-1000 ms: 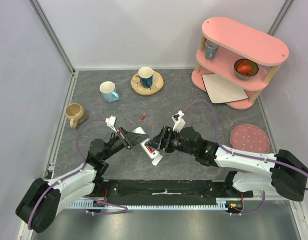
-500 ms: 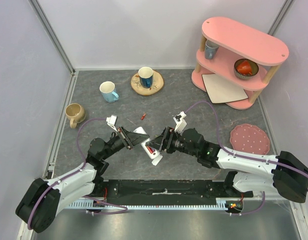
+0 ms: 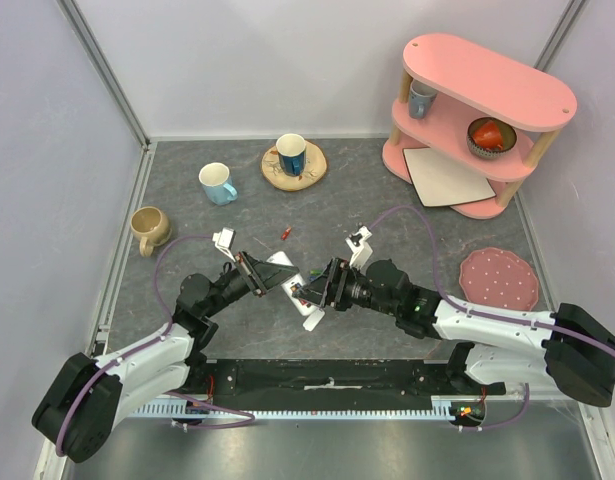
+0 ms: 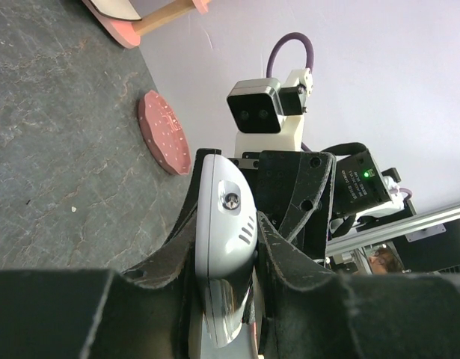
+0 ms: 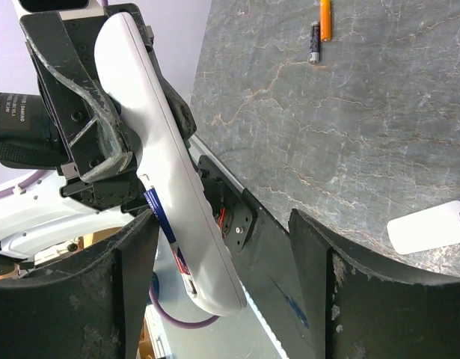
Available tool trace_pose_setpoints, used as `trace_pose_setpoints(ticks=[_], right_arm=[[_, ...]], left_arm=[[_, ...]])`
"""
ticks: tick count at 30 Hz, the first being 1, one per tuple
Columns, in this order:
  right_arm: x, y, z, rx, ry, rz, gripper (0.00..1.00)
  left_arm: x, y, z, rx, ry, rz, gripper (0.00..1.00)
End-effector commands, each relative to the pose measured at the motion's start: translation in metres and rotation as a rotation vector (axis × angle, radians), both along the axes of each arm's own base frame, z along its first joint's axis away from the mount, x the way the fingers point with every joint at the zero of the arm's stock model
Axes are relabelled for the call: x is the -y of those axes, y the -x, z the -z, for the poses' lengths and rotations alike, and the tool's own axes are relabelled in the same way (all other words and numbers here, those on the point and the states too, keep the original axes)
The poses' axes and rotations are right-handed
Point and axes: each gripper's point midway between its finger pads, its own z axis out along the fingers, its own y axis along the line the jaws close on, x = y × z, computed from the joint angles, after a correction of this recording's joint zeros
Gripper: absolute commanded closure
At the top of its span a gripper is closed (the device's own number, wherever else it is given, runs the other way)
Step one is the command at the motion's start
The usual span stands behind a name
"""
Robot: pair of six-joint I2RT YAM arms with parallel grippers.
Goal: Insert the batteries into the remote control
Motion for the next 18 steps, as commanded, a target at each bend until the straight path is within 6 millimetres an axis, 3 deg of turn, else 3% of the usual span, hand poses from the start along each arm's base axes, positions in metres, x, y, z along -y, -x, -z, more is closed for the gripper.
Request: trace_pose_setpoints(ticks=[1, 18], right_arm=[[0.012, 0.010, 0.032, -0.039, 0.098, -0.020, 0.24], [0.003, 0.004, 0.002, 0.070, 0.115, -0.066, 0.20]], left_arm=[[-0.005, -0.003, -0.067, 0.147, 0.150, -0.023, 0.98], [-0.003, 0.000, -0.039, 0.076, 0.109, -0.006, 0.98]])
